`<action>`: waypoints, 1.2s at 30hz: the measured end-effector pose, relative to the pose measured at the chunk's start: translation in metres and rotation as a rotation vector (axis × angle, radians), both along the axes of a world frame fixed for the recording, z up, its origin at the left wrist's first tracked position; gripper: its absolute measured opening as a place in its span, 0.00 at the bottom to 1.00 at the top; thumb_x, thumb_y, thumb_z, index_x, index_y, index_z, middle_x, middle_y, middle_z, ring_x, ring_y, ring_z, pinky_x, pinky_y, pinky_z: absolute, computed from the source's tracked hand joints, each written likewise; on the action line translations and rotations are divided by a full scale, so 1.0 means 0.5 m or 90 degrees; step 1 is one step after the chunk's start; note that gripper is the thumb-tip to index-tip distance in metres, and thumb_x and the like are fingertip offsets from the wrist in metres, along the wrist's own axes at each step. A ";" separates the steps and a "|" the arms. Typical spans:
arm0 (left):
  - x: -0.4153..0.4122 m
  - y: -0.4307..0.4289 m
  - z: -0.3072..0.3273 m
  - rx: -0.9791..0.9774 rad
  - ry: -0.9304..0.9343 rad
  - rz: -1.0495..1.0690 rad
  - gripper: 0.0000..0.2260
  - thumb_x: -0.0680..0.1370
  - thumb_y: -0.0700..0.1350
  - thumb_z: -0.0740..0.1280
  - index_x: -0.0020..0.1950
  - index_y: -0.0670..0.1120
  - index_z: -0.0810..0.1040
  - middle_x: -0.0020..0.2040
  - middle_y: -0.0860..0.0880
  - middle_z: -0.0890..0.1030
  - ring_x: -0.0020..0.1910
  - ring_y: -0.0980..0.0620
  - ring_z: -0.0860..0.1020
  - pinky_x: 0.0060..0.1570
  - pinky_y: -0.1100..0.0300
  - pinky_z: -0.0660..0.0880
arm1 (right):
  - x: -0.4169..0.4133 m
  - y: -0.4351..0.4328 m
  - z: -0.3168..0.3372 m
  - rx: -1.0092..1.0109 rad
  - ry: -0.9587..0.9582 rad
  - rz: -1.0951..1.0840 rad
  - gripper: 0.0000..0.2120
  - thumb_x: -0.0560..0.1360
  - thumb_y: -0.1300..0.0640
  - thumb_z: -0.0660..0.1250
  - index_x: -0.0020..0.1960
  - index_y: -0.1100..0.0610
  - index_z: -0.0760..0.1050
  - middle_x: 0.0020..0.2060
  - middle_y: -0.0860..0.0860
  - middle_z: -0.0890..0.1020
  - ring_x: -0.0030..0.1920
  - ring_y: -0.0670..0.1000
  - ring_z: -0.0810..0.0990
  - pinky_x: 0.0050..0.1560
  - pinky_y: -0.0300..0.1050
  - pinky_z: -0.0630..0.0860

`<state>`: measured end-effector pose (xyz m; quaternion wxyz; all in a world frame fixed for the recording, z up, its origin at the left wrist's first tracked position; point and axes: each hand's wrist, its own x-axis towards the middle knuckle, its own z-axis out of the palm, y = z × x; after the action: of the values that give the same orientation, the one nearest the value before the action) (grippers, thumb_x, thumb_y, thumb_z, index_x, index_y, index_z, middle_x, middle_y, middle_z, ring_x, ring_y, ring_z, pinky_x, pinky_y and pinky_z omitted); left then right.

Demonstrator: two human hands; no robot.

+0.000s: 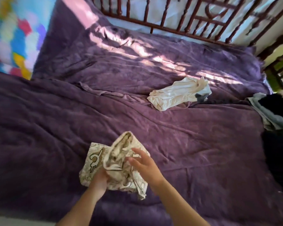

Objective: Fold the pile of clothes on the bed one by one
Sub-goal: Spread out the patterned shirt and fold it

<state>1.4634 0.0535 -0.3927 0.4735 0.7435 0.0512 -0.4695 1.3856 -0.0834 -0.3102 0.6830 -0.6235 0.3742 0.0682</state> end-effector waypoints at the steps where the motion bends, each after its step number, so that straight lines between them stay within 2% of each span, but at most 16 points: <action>1: 0.021 0.024 -0.009 -0.077 0.065 0.135 0.20 0.70 0.39 0.74 0.60 0.38 0.76 0.57 0.37 0.78 0.46 0.51 0.77 0.35 0.74 0.74 | 0.015 0.028 -0.018 -0.042 0.030 0.060 0.24 0.65 0.36 0.71 0.57 0.42 0.71 0.50 0.46 0.81 0.50 0.42 0.80 0.54 0.38 0.74; 3: 0.057 0.067 -0.015 -0.240 0.299 0.348 0.23 0.72 0.59 0.68 0.60 0.47 0.75 0.56 0.42 0.78 0.48 0.46 0.78 0.49 0.55 0.75 | 0.028 0.066 -0.060 -0.204 0.103 0.144 0.17 0.68 0.34 0.67 0.54 0.37 0.72 0.56 0.43 0.77 0.63 0.47 0.73 0.66 0.45 0.66; 6: 0.085 0.096 -0.042 -0.234 0.340 0.386 0.18 0.78 0.62 0.55 0.58 0.53 0.74 0.57 0.47 0.77 0.53 0.46 0.75 0.56 0.48 0.69 | 0.006 0.093 -0.104 -0.362 0.234 0.281 0.19 0.77 0.44 0.58 0.67 0.43 0.68 0.72 0.43 0.62 0.73 0.49 0.58 0.70 0.47 0.57; 9: 0.087 0.081 -0.057 -0.121 0.166 0.282 0.26 0.64 0.57 0.76 0.59 0.52 0.74 0.58 0.48 0.79 0.55 0.47 0.77 0.50 0.49 0.76 | -0.012 0.116 -0.125 -0.395 0.242 0.421 0.25 0.76 0.43 0.56 0.72 0.42 0.60 0.76 0.42 0.50 0.76 0.50 0.48 0.73 0.51 0.56; 11: 0.091 0.065 -0.050 -0.083 0.068 0.260 0.34 0.55 0.50 0.78 0.59 0.49 0.74 0.56 0.46 0.79 0.54 0.46 0.78 0.54 0.48 0.76 | -0.012 0.110 -0.131 -0.413 0.249 0.477 0.25 0.78 0.52 0.59 0.73 0.43 0.58 0.76 0.43 0.49 0.76 0.50 0.46 0.73 0.50 0.56; 14: 0.090 0.065 -0.024 -0.014 -0.093 0.230 0.25 0.63 0.39 0.76 0.59 0.43 0.74 0.53 0.43 0.79 0.53 0.43 0.77 0.51 0.54 0.73 | -0.013 0.102 -0.121 -0.434 0.217 0.483 0.29 0.76 0.57 0.61 0.74 0.44 0.57 0.76 0.44 0.53 0.76 0.49 0.50 0.73 0.50 0.56; 16: 0.083 0.086 -0.023 0.075 -0.224 0.164 0.24 0.69 0.36 0.73 0.63 0.40 0.73 0.55 0.40 0.79 0.55 0.39 0.77 0.50 0.51 0.72 | -0.023 0.104 -0.131 -0.599 0.173 0.482 0.33 0.71 0.54 0.64 0.73 0.44 0.54 0.75 0.47 0.52 0.76 0.51 0.54 0.69 0.60 0.62; 19: 0.072 0.128 -0.059 0.271 -0.571 -0.058 0.30 0.63 0.40 0.76 0.64 0.38 0.73 0.55 0.34 0.76 0.53 0.33 0.75 0.46 0.43 0.74 | -0.030 0.120 -0.149 -0.598 0.298 0.593 0.40 0.74 0.51 0.65 0.76 0.48 0.44 0.70 0.54 0.30 0.74 0.54 0.35 0.69 0.68 0.53; 22: 0.050 0.129 -0.090 0.134 -0.945 -0.401 0.29 0.66 0.51 0.65 0.67 0.47 0.68 0.66 0.39 0.67 0.63 0.38 0.68 0.63 0.43 0.61 | -0.017 0.119 -0.178 -0.615 0.319 0.564 0.54 0.55 0.51 0.79 0.74 0.53 0.55 0.71 0.57 0.31 0.73 0.63 0.60 0.58 0.71 0.67; 23: 0.048 0.127 -0.107 0.079 -0.989 -0.519 0.31 0.65 0.54 0.66 0.68 0.49 0.66 0.68 0.41 0.65 0.65 0.39 0.66 0.66 0.43 0.56 | -0.015 0.117 -0.195 -0.632 0.311 0.585 0.53 0.56 0.52 0.79 0.74 0.54 0.55 0.71 0.57 0.30 0.72 0.63 0.61 0.58 0.71 0.66; 25: 0.055 0.133 -0.147 0.135 -0.932 -0.677 0.47 0.55 0.58 0.75 0.70 0.50 0.64 0.69 0.42 0.65 0.66 0.38 0.64 0.64 0.38 0.62 | -0.008 0.109 -0.220 -0.657 0.308 0.649 0.43 0.73 0.59 0.67 0.77 0.51 0.42 0.66 0.56 0.26 0.75 0.62 0.41 0.68 0.70 0.49; 27: 0.072 0.144 -0.164 0.220 -0.770 -0.730 0.63 0.44 0.54 0.81 0.76 0.50 0.55 0.68 0.43 0.66 0.64 0.34 0.65 0.56 0.35 0.70 | 0.012 0.103 -0.227 -0.651 0.372 0.702 0.38 0.78 0.60 0.61 0.77 0.48 0.39 0.70 0.54 0.29 0.75 0.60 0.36 0.69 0.69 0.43; 28: 0.080 0.148 -0.170 0.244 -0.743 -0.732 0.66 0.42 0.51 0.82 0.76 0.51 0.53 0.68 0.43 0.67 0.64 0.33 0.65 0.53 0.34 0.71 | 0.011 0.099 -0.238 -0.703 0.333 0.681 0.39 0.75 0.59 0.66 0.77 0.48 0.46 0.74 0.55 0.37 0.76 0.61 0.43 0.67 0.71 0.49; 29: 0.088 0.149 -0.170 0.259 -0.737 -0.735 0.63 0.42 0.49 0.82 0.74 0.52 0.57 0.68 0.44 0.68 0.63 0.32 0.67 0.50 0.34 0.72 | 0.009 0.096 -0.238 -0.748 0.297 0.643 0.42 0.66 0.56 0.75 0.75 0.47 0.58 0.76 0.57 0.52 0.74 0.62 0.57 0.62 0.73 0.60; 31: 0.098 0.144 -0.166 0.272 -0.731 -0.743 0.56 0.43 0.47 0.83 0.69 0.49 0.65 0.66 0.43 0.74 0.59 0.31 0.73 0.46 0.35 0.74 | -0.014 0.087 -0.246 -0.741 0.287 0.634 0.49 0.37 0.53 0.83 0.60 0.49 0.78 0.59 0.58 0.79 0.59 0.61 0.78 0.40 0.62 0.79; 36: 0.115 0.105 -0.141 0.180 -0.750 -0.697 0.45 0.42 0.32 0.79 0.57 0.48 0.70 0.53 0.48 0.80 0.45 0.38 0.78 0.23 0.53 0.78 | -0.039 0.029 -0.202 -0.676 0.179 0.551 0.46 0.38 0.45 0.81 0.52 0.49 0.66 0.39 0.46 0.81 0.45 0.52 0.79 0.25 0.36 0.74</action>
<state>1.5209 0.1062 -0.4633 0.0280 0.8409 -0.5178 -0.1551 1.3660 -0.0687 -0.4113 0.1423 -0.9513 0.1599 0.2218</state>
